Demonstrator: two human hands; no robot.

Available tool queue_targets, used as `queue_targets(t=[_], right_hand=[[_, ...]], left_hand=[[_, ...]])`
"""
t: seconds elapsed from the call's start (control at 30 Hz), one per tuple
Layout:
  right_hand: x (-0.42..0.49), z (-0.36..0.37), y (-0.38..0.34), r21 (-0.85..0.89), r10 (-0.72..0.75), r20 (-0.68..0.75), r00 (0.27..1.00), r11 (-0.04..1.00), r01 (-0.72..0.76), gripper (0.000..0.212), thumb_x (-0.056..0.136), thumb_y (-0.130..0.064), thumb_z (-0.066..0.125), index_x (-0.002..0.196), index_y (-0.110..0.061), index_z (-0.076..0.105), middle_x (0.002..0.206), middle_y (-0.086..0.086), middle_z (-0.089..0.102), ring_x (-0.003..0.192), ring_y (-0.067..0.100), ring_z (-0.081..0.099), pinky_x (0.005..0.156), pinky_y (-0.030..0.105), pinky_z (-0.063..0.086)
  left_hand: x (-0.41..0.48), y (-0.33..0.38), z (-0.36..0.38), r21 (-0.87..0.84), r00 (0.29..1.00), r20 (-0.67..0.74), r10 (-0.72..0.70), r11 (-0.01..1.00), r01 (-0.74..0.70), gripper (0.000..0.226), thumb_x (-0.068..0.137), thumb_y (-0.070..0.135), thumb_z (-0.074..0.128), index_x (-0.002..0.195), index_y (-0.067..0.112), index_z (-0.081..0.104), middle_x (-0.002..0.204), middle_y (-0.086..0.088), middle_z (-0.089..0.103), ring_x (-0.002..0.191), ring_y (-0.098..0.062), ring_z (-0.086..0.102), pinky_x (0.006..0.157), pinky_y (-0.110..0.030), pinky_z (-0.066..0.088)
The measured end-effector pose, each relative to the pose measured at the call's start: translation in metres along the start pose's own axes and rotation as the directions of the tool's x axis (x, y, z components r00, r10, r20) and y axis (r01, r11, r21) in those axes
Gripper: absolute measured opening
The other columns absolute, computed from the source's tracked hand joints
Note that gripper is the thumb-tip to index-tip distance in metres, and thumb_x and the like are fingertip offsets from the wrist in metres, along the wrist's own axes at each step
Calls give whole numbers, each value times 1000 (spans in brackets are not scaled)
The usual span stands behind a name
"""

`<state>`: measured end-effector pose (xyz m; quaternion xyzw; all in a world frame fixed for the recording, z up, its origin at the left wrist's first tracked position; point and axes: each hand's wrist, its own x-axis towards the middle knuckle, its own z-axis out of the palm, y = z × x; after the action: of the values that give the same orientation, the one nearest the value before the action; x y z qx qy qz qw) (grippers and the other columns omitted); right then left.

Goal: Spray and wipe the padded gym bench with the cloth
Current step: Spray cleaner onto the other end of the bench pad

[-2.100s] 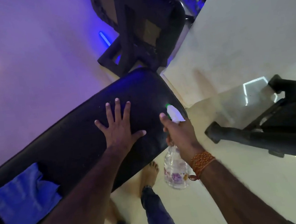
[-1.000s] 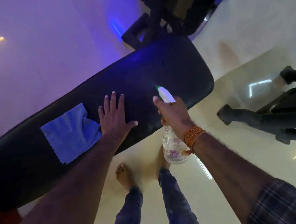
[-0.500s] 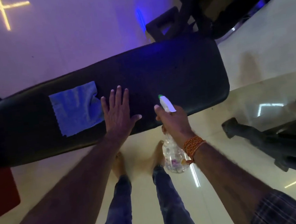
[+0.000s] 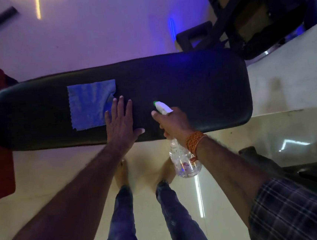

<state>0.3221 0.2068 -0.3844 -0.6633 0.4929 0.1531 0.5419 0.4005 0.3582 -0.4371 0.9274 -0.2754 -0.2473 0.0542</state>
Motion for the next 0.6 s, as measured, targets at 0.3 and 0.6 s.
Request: queue_targets(t=[0.3,0.6], right_hand=[[27,7,-34,-113,-59,-77,995,992,50,26,92,-41,67,81,-18,63,71,-1,68,47,14,64,41,24,52],[-3,28,-12,57,-67,-41,997,996,70,15,94,-30,68,85,-19,65,82,3,74,38,11,50,39,21,40]], left_hand=[[-7,-13,1,-156,999,-33,13,988,-18,111,83,39,82,164,11,11,173,-14,2,160,-31,9,127,-47,20],[1,-58,-10,-174,949,-293,-119,982,70,85,95,61,49,159,8,31,170,-15,21,154,-35,27,115,-47,27]])
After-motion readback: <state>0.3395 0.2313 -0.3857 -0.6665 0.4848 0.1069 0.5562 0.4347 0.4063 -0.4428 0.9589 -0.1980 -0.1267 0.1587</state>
